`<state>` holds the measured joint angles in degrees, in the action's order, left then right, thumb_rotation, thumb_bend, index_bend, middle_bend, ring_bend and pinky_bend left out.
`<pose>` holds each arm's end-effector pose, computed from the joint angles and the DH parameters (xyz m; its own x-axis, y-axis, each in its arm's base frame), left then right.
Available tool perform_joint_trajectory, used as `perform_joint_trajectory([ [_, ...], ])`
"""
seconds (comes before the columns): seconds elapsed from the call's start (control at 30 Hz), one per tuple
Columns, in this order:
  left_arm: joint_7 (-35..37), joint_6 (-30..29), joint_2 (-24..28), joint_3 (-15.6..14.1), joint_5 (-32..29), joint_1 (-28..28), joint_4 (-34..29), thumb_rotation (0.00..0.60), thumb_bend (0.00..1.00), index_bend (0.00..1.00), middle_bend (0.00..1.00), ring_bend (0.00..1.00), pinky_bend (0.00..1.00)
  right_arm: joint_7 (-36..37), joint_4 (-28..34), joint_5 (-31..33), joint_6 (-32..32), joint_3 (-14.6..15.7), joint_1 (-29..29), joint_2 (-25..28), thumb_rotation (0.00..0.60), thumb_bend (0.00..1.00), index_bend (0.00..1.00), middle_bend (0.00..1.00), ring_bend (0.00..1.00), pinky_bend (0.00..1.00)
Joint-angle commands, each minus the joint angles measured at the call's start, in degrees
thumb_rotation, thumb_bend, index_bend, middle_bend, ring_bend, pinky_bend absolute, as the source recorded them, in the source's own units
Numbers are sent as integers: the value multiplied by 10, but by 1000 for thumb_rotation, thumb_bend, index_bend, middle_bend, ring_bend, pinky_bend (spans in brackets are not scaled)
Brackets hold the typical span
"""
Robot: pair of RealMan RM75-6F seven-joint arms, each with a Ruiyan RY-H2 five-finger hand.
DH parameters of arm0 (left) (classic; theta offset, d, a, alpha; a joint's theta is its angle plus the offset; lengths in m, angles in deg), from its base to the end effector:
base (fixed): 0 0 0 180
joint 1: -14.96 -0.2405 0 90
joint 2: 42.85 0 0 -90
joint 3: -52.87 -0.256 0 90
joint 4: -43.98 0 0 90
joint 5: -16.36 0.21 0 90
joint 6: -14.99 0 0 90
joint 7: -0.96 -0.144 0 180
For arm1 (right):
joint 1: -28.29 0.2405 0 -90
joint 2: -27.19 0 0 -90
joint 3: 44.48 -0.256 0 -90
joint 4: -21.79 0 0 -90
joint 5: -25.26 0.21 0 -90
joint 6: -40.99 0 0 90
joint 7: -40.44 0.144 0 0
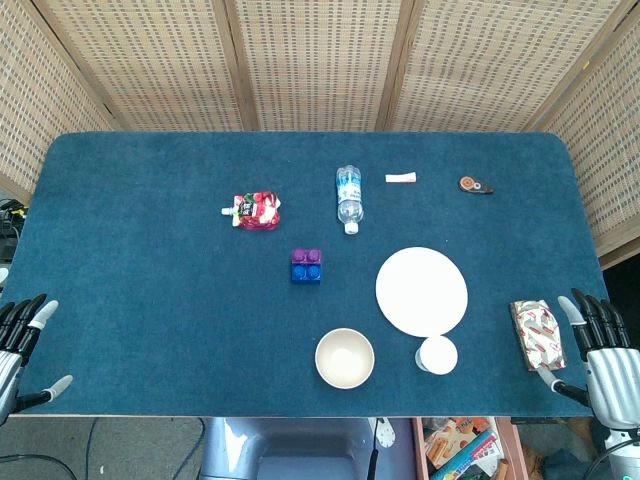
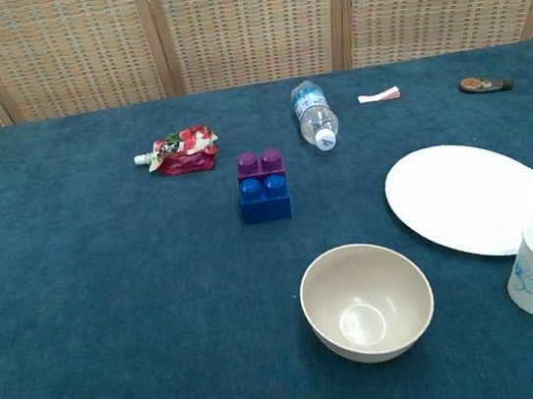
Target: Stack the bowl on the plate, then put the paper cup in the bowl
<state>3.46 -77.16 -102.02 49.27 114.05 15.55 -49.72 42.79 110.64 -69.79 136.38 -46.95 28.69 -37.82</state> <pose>-0.2990 0.1327 0.1735 0.4126 0.0269 0.9105 0.9037 -0.1376 -0.4055 -0.3035 -0.1533 0.1725 0.3912 0.1354 0.9103 -0.9088 -0.0989 0.4053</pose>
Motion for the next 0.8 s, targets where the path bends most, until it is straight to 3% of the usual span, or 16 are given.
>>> perform_joint_trajectory([
  [0.03, 0, 0, 0, 0, 0, 0, 0, 600, 0, 0, 0, 0, 0, 6, -4, -5, 7, -2, 0, -4, 600, 0, 0, 0, 0, 0],
  [0.37, -12, 4, -4, 2, -4, 0, -1, 600, 0, 0, 0, 0, 0, 2, -14, -28, -1, 7, 9, -5, 600, 0, 6, 0, 0, 0],
  [0.67, -31, 23, -8, 13, -29, 8, -11, 600, 0, 0, 0, 0, 0, -1, -14, -185, -92, 47, 110, 25, 600, 0, 98, 0, 0, 0],
  [0.8, -41, 35, -11, 15, -39, 11, -13, 600, 0, 0, 0, 0, 0, 6, -10, -248, -131, 50, 167, 20, 600, 0, 135, 0, 0, 0],
])
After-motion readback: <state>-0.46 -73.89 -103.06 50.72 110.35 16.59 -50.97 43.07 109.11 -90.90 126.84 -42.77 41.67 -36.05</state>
